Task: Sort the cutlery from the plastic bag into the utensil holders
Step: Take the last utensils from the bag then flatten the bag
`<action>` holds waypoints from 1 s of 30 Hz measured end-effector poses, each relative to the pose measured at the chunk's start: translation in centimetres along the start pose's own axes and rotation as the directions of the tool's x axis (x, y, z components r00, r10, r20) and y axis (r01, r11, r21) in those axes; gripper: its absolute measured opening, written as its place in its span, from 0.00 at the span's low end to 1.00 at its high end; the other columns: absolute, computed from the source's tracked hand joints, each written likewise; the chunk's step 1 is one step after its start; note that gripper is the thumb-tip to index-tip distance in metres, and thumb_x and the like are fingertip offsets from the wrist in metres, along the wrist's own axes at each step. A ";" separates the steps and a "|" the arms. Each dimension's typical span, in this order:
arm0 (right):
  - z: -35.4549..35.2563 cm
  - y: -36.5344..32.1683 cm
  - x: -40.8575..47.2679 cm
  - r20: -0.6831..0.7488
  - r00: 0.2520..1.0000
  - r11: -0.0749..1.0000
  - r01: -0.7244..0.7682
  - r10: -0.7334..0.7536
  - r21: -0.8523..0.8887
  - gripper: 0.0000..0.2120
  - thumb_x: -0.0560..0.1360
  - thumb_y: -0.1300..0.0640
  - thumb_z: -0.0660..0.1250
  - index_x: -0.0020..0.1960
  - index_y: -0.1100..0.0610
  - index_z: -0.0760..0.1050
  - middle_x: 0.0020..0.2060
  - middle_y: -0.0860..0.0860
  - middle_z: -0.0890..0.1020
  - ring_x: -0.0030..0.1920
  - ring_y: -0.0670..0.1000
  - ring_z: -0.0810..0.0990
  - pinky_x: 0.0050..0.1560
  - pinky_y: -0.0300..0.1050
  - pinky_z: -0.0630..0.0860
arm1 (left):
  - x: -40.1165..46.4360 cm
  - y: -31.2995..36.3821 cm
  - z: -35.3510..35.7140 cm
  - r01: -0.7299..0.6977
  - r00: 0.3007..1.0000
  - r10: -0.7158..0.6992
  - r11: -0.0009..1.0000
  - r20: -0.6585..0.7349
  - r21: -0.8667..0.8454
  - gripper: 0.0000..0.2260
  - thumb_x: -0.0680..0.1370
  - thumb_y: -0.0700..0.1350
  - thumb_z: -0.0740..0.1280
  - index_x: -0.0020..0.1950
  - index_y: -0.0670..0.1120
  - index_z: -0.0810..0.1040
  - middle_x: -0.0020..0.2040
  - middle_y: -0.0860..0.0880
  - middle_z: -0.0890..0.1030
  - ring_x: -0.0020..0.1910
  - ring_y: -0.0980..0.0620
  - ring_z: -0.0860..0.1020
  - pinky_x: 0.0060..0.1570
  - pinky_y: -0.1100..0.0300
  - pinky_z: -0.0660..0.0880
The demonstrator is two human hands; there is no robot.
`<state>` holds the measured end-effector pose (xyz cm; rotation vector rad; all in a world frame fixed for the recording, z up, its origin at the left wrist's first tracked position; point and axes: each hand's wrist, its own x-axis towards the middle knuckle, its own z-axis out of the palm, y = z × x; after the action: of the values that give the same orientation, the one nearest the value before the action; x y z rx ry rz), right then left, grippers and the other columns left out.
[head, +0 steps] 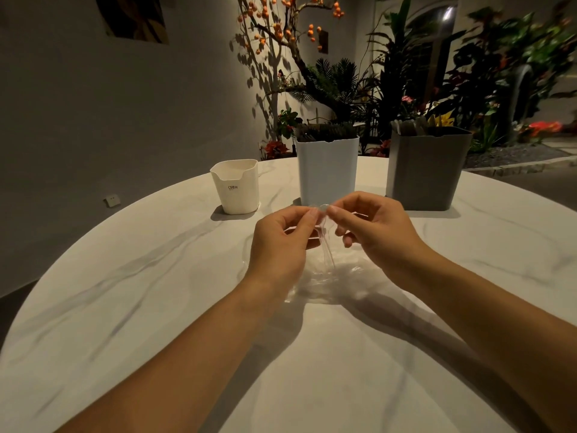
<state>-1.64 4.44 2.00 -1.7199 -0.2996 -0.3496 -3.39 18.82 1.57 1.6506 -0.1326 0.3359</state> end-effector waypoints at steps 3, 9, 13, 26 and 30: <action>0.2 -0.4 -0.1 -0.001 1.000 1.000 -0.015 0.015 0.022 0.06 0.76 0.51 0.71 0.46 0.54 0.80 0.38 0.48 0.82 0.40 0.47 0.82 0.40 0.35 0.78 | 0.2 -0.1 -0.4 -0.009 0.998 0.009 1.000 -0.065 -0.002 0.06 0.81 0.48 0.67 0.51 0.51 0.83 0.47 0.54 0.84 0.43 0.59 0.84 0.38 0.71 0.77; 1.4 -0.6 -0.7 0.000 0.999 0.999 0.033 -0.033 0.019 0.05 0.74 0.53 0.72 0.44 0.53 0.79 0.38 0.47 0.83 0.41 0.47 0.83 0.40 0.36 0.80 | -0.4 0.0 0.1 -0.066 0.996 0.069 0.997 -0.058 0.043 0.08 0.81 0.47 0.66 0.55 0.49 0.84 0.47 0.53 0.84 0.42 0.54 0.85 0.43 0.64 0.82; 1.6 -0.8 -0.8 -0.045 0.997 0.996 0.062 -0.065 -0.060 0.03 0.74 0.52 0.73 0.43 0.50 0.79 0.39 0.45 0.83 0.41 0.42 0.83 0.41 0.32 0.80 | -0.6 0.5 0.3 -0.016 1.000 0.016 1.000 0.027 0.019 0.09 0.83 0.46 0.62 0.56 0.52 0.82 0.49 0.53 0.84 0.45 0.56 0.84 0.47 0.63 0.82; 1.1 -3.1 0.9 -0.109 0.983 0.950 0.109 -0.146 -0.293 0.12 0.76 0.54 0.71 0.57 0.47 0.72 0.46 0.43 0.76 0.46 0.45 0.78 0.43 0.32 0.77 | -0.1 2.5 0.6 -0.032 0.997 0.033 0.999 0.064 -0.015 0.15 0.82 0.42 0.64 0.69 0.50 0.78 0.60 0.52 0.82 0.49 0.58 0.83 0.50 0.65 0.79; 1.6 -4.9 1.9 -0.005 0.961 0.864 0.248 -0.278 -0.437 0.06 0.77 0.56 0.70 0.53 0.48 0.77 0.47 0.43 0.77 0.45 0.42 0.77 0.42 0.30 0.73 | 1.1 3.5 0.0 -0.048 0.999 0.048 0.999 -0.005 -0.013 0.11 0.82 0.44 0.65 0.64 0.54 0.75 0.53 0.54 0.83 0.44 0.59 0.83 0.43 0.70 0.78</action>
<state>-1.70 6.84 6.91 -2.1039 -0.4337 -0.7192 -3.34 18.50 5.25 1.6357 -0.1708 0.3744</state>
